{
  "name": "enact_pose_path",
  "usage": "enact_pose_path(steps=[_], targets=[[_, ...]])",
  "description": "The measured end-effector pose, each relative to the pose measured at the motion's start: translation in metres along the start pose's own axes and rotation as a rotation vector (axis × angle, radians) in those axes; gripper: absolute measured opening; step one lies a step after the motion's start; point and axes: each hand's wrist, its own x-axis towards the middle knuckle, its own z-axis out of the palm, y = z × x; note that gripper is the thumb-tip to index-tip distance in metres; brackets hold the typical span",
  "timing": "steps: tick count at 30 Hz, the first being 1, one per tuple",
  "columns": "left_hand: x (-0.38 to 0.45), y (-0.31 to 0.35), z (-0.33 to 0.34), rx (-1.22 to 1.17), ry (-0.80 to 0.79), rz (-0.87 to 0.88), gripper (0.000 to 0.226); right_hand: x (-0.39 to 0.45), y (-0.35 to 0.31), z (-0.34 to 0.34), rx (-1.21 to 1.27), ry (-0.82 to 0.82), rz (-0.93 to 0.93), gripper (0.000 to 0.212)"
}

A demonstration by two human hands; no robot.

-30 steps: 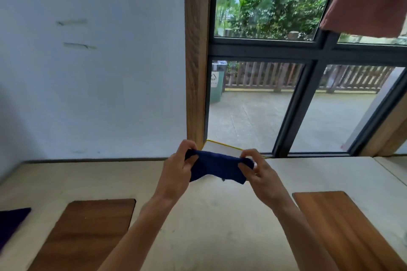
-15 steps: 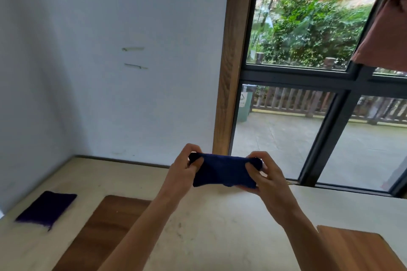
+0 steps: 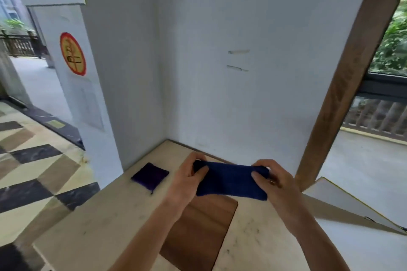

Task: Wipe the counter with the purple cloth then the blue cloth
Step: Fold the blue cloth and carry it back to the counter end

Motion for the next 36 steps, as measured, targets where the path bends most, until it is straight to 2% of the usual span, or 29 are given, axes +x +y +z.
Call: enact_pose_path(steps=[5, 10, 15, 23, 36], targets=[[-0.003, -0.034, -0.122, 0.045, 0.108, -0.015, 0.028, 0.018, -0.017, 0.124, -0.009, -0.115, -0.001, 0.02], [0.001, -0.074, -0.242, 0.073, 0.107, -0.044, 0.024, 0.024, -0.031, 0.246, 0.02, -0.193, 0.034, 0.016], [0.017, -0.11, -0.316, 0.055, 0.078, -0.095, 0.023, 0.036, -0.037, 0.327, 0.108, -0.186, 0.116, 0.015], [0.075, -0.168, -0.372, 0.015, 0.013, -0.138, 0.018, 0.081, -0.003, 0.401, 0.163, -0.135, 0.209, 0.027], [0.187, -0.309, -0.39, -0.114, -0.195, -0.394, 0.028, 0.141, 0.134, 0.472, 0.317, -0.012, 0.49, 0.041]])
